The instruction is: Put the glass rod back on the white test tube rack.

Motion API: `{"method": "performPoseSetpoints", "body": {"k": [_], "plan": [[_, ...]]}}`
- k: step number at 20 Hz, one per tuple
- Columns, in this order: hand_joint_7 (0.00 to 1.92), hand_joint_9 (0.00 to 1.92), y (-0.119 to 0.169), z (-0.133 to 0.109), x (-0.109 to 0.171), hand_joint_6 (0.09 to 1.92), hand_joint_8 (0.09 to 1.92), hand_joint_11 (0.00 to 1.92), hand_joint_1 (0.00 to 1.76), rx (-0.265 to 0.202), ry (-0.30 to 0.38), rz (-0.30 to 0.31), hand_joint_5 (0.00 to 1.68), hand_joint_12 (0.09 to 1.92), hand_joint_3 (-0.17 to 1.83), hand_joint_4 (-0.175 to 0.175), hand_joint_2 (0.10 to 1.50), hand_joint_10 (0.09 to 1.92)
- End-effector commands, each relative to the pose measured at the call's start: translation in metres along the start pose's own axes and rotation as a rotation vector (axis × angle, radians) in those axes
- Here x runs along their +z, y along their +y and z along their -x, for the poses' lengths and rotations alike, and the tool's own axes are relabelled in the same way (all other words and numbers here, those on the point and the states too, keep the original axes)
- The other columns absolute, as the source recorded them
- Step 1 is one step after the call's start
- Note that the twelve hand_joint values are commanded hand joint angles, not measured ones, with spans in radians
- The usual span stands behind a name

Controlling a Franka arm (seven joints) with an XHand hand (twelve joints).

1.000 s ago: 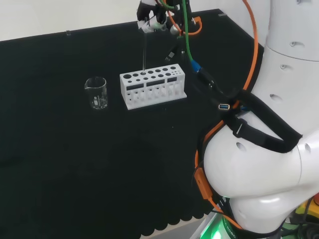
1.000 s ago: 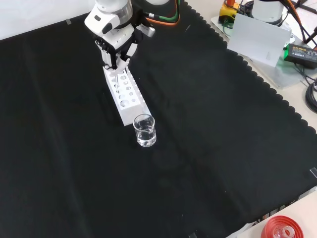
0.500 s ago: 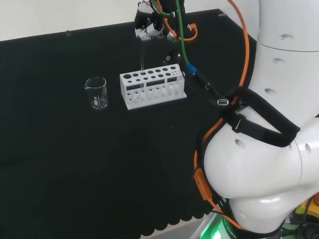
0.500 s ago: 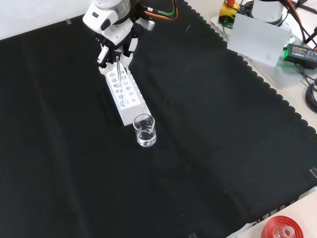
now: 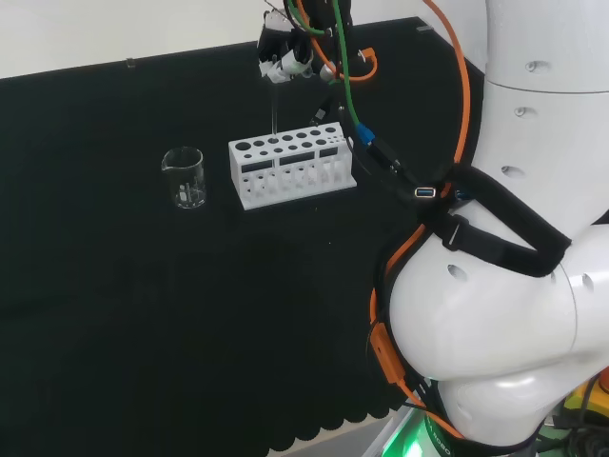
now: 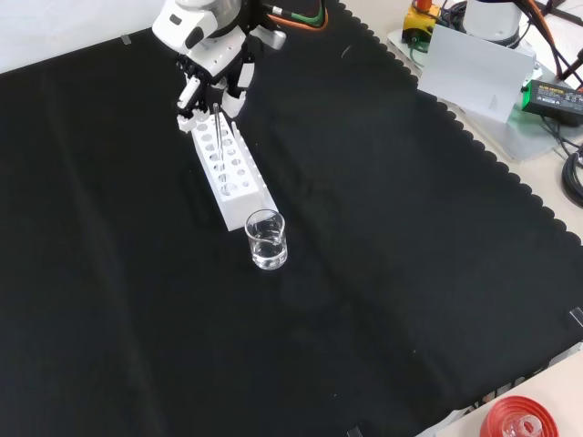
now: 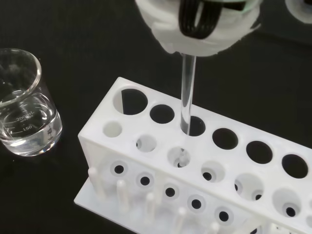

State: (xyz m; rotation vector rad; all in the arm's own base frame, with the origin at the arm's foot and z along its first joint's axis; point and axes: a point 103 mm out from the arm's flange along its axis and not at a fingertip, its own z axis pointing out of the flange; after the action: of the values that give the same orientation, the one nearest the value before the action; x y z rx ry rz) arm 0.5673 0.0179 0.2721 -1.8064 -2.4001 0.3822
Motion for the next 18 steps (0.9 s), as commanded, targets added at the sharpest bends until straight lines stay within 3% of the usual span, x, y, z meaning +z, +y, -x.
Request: {"method": "performPoseSetpoints", "body": {"k": [1,18], "plan": [[1.19,1.92,-0.013,0.000,-0.011,0.69,0.09,1.92,1.39,0.010,-0.009,0.003,0.42,0.52,-0.17,-0.175,0.78,0.19],[1.19,1.92,-0.072,0.019,-0.054,0.69,0.09,1.92,1.40,0.070,-0.008,0.076,0.48,0.55,-0.17,-0.175,0.78,0.21]]}}
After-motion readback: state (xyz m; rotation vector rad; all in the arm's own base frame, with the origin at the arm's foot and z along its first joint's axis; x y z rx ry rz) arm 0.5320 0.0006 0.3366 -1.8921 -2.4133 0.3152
